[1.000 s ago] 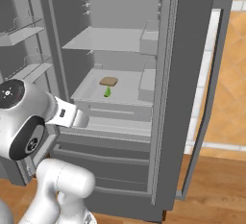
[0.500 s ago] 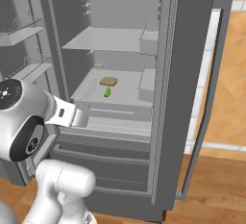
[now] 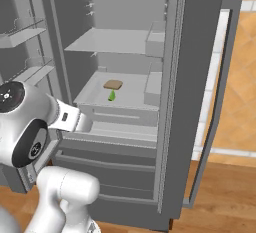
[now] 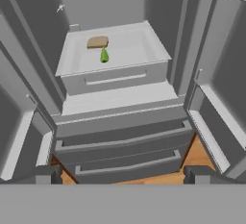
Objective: Grab a lemon wedge from the fridge and one ice cube from the ice bowl, and put them in the glass of lemonade.
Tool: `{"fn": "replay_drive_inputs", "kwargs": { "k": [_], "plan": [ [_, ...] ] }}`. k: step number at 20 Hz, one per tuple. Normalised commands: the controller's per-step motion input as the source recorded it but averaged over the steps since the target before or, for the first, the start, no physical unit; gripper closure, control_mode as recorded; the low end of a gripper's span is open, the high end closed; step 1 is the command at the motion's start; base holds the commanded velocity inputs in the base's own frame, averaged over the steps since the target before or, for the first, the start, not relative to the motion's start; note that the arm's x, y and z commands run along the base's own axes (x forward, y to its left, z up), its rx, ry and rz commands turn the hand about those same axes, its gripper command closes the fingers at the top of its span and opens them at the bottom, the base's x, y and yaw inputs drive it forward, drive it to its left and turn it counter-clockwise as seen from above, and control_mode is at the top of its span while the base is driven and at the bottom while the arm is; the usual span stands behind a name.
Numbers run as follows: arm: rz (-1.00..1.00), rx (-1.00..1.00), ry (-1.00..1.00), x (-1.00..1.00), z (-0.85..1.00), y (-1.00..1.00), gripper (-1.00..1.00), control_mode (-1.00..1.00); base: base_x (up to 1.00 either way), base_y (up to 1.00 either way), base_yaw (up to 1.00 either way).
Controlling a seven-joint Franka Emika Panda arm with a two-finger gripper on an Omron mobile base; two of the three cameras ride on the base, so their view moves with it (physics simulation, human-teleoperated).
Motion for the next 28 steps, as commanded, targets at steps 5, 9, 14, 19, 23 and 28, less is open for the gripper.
{"fn": "replay_drive_inputs", "kwargs": {
  "k": [5, 9, 14, 19, 23, 28],
  "plan": [
    [0.00, 0.00, 0.00, 0.63, 0.00, -0.01, -1.00, -1.00, 0.00, 0.00, 0.00],
    [0.01, -0.01, -0.02, 0.14, -0.12, -0.03, -1.00, -1.00, 0.00, 0.00, 0.00],
    [0.01, -0.04, -0.04, -0.40, -0.17, 0.00, -1.00, -1.00, 0.00, 0.00, 0.00],
    [0.00, 0.00, 0.00, -0.01, -0.10, 0.00, -1.00, -1.00, 0.00, 0.00, 0.00],
    [0.00, 0.00, 0.00, 0.00, -0.02, 0.00, -1.00, 1.00, 0.00, 0.00, 0.00],
    [0.00, 0.00, 0.00, 0.00, 0.00, 0.00, -1.00, 1.00, 0.23, -0.05, 0.00]
  ]
}}
